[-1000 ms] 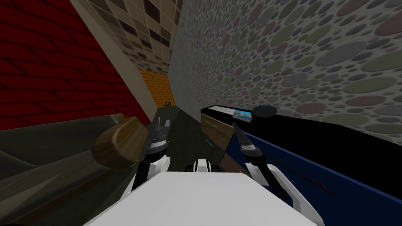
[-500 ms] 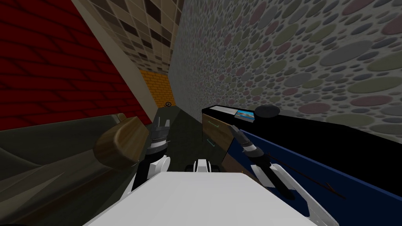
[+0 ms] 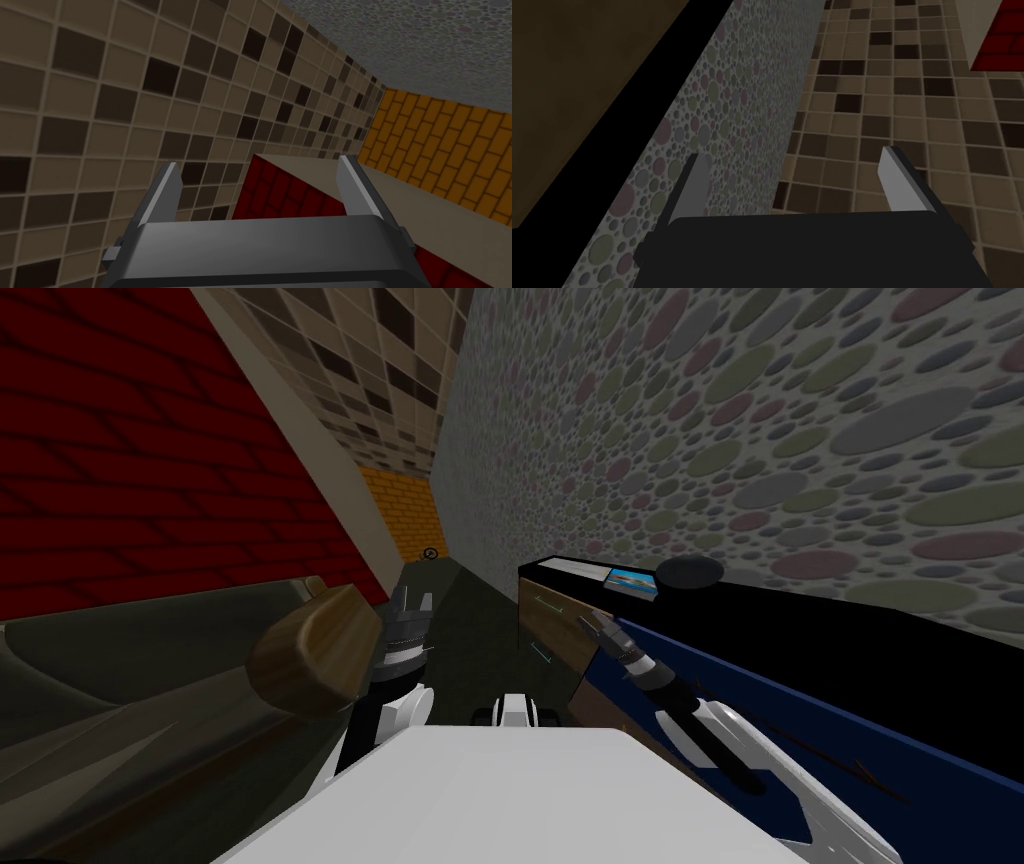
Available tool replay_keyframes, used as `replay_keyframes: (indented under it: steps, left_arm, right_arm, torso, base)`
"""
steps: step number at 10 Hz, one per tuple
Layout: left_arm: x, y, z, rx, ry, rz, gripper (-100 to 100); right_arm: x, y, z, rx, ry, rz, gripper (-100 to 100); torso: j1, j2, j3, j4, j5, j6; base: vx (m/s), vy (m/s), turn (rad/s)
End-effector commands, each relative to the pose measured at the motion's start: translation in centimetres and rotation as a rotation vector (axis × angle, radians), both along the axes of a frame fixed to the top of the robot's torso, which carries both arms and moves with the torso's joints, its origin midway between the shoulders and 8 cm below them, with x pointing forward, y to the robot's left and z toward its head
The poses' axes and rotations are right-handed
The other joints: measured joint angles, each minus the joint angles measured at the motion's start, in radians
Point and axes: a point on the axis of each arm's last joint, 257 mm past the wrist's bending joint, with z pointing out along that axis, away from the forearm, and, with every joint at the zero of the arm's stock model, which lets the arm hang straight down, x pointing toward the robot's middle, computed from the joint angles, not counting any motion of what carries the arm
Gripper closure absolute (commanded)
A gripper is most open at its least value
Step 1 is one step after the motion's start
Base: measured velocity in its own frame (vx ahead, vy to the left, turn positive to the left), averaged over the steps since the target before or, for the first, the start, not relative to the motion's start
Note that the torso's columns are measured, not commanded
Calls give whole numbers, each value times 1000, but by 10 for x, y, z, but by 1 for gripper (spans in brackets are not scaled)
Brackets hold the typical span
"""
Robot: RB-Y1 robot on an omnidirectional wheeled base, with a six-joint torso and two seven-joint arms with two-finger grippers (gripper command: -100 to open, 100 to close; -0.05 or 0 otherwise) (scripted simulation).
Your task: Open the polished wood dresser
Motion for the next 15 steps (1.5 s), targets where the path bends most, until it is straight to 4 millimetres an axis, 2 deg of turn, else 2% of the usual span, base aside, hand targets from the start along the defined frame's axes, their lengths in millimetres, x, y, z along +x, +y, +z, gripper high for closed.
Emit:
replay_keyframes:
  steps: [1, 2, 5, 6, 11, 15]
  left_arm:
    - [0, 0, 0, 0, 0, 0, 0]
    - [0, 0, 0, 0, 0, 0, 0]
    - [0, 0, 0, 0, 0, 0, 0]
    - [0, 0, 0, 0, 0, 0, 0]
    - [0, 0, 0, 0, 0, 0, 0]
    - [0, 0, 0, 0, 0, 0, 0]
  right_arm:
    - [3, -11, -20, -218, 10, -17, -100]
    - [3, -10, -21, -239, 12, -11, -100]
    - [7, -28, -47, -498, 22, -16, -100]
    - [7, -28, -47, -506, 22, -12, -100]
    - [12, -69, -85, -904, 34, 8, -100]
    - [16, -108, -106, -1176, 40, 36, -100]
  torso:
    - [1, 0, 0, 0, 0, 0]
    - [1, 1, 0, 0, 0, 0]
    - [1, 0, 0, 0, 0, 0]
    - [1, 0, 0, 0, 0, 0]
    - [1, 0, 0, 0, 0, 0]
    - [0, 0, 0, 0, 0, 0]
  base:
    - [-2, 63, 45]
    - [2, 45, 13]
    - [6, 51, 63]
    - [11, 42, 19]
    - [7, 47, 97]
    - [13, 51, 123]
